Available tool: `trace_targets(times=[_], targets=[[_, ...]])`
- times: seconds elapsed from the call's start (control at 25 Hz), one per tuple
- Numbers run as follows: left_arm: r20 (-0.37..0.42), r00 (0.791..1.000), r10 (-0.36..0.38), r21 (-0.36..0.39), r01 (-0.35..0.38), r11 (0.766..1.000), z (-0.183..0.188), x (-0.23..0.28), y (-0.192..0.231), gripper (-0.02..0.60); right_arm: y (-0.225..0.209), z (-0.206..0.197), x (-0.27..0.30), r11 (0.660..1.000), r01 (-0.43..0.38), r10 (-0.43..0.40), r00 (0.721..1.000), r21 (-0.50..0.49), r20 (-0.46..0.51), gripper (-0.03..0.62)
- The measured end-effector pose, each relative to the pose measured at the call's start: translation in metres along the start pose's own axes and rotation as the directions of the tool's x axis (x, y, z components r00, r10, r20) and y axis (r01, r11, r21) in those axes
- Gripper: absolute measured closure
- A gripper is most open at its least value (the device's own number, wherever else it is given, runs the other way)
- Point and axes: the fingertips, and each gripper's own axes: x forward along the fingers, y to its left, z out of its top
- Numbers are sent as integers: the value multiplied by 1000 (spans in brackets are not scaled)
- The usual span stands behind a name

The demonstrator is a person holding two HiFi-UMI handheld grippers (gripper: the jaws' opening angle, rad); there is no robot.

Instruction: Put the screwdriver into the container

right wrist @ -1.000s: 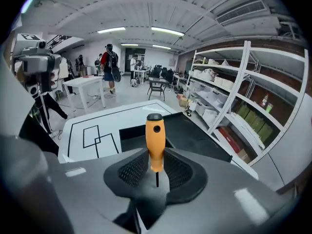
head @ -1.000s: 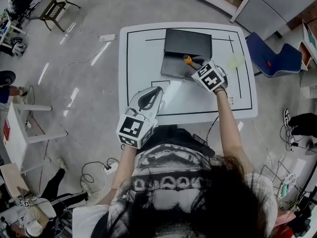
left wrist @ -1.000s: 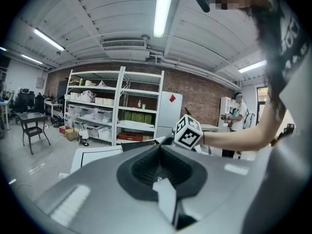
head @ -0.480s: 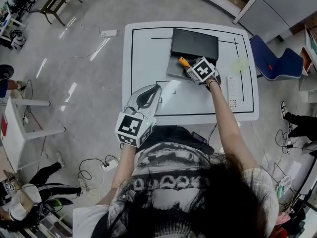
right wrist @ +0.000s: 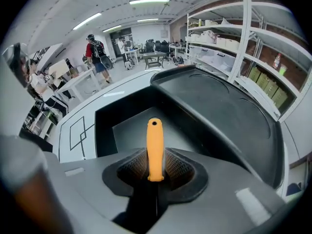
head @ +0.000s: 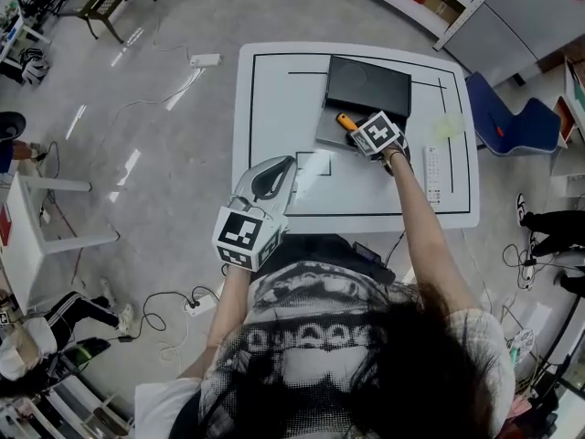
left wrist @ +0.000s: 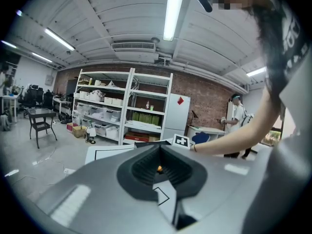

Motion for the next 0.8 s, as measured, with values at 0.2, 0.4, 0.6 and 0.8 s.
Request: trace_targets(times=[0.2,0.4,0.6,0.8], targets=[[6,1000,-13,0,13,1000,0,-5,3,581,4,8,-13,999,19,-22,997,41,69,470],[5,999,-39,4,39,999,-4,-9,1,581,13,18,-42,995,24,-41,982,94,187,470],[8,998,-70,14,70,997,-4,-13,-1,581,37,29,-87,985,19,-76,938,169,340,473],[0,994,-113,25,113,993,-7,-14,-6,581,76,25,-119,974,-6,-98,889,226,447,479]])
